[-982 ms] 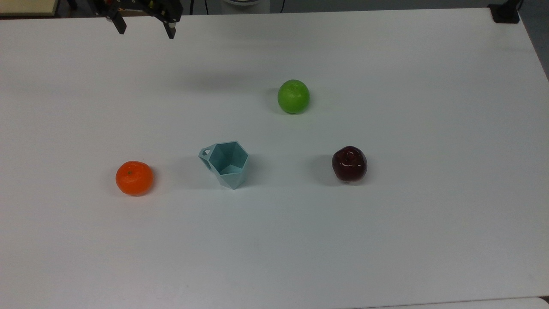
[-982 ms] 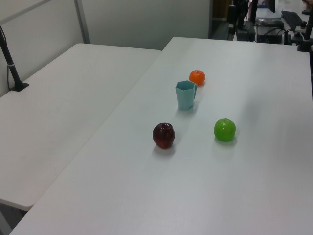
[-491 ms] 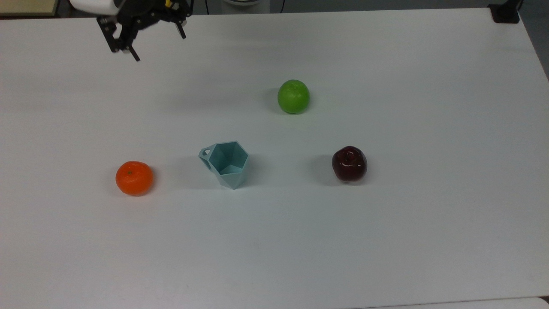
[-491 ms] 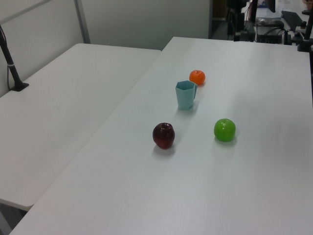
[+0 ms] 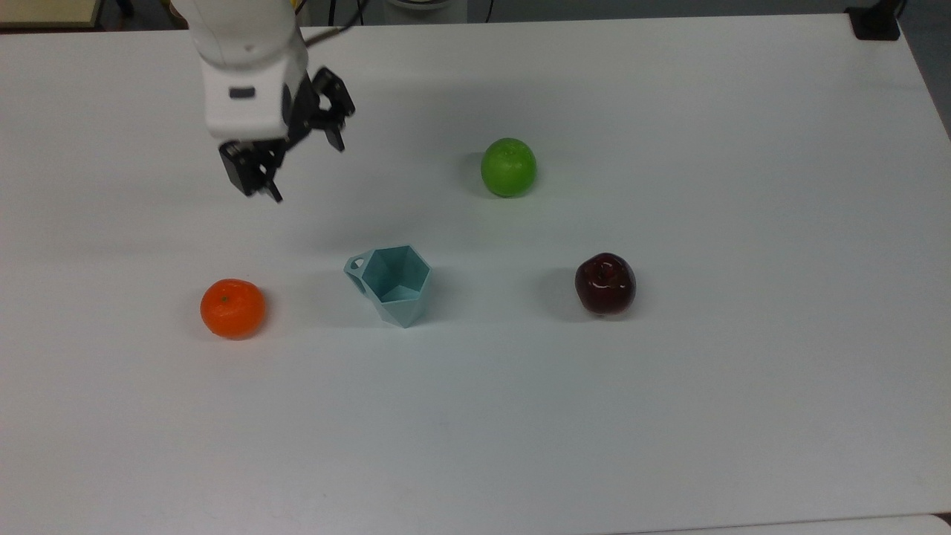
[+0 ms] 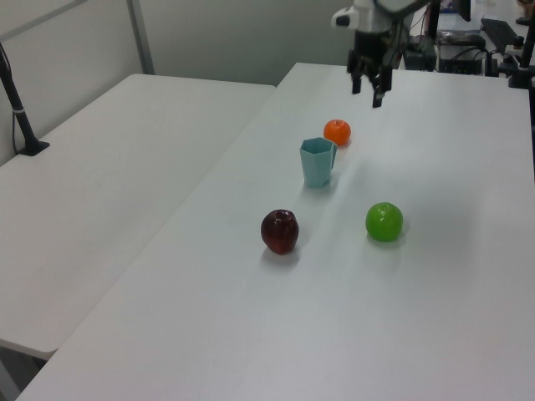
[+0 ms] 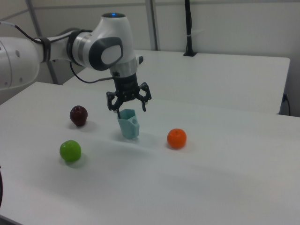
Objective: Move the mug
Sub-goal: 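Move the open gripper down toward the teal hexagonal mug's rim, then lower the gripper onto the mug rim and close on it, then lift the teal mug and carry it toward the green apple's side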
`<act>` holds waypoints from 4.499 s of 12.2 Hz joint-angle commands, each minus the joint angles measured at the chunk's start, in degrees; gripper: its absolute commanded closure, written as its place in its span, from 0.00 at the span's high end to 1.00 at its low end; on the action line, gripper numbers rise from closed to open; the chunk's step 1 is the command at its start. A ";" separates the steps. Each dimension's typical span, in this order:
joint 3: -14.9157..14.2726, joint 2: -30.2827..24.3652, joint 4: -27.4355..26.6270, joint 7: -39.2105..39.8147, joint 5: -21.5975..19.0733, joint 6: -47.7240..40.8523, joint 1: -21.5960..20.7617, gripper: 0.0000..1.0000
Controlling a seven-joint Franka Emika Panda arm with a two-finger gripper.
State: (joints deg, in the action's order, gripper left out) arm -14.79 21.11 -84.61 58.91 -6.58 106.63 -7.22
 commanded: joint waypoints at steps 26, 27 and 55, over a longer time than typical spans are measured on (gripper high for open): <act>1.16 11.06 -0.30 4.64 4.65 17.47 -4.21 0.15; 1.16 11.06 -0.38 4.55 4.65 17.38 -4.29 0.15; 1.95 -11.66 -20.88 -28.75 -3.79 13.03 -2.90 0.05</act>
State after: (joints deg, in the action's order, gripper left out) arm -13.03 19.41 -91.14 33.38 -9.39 112.53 -10.68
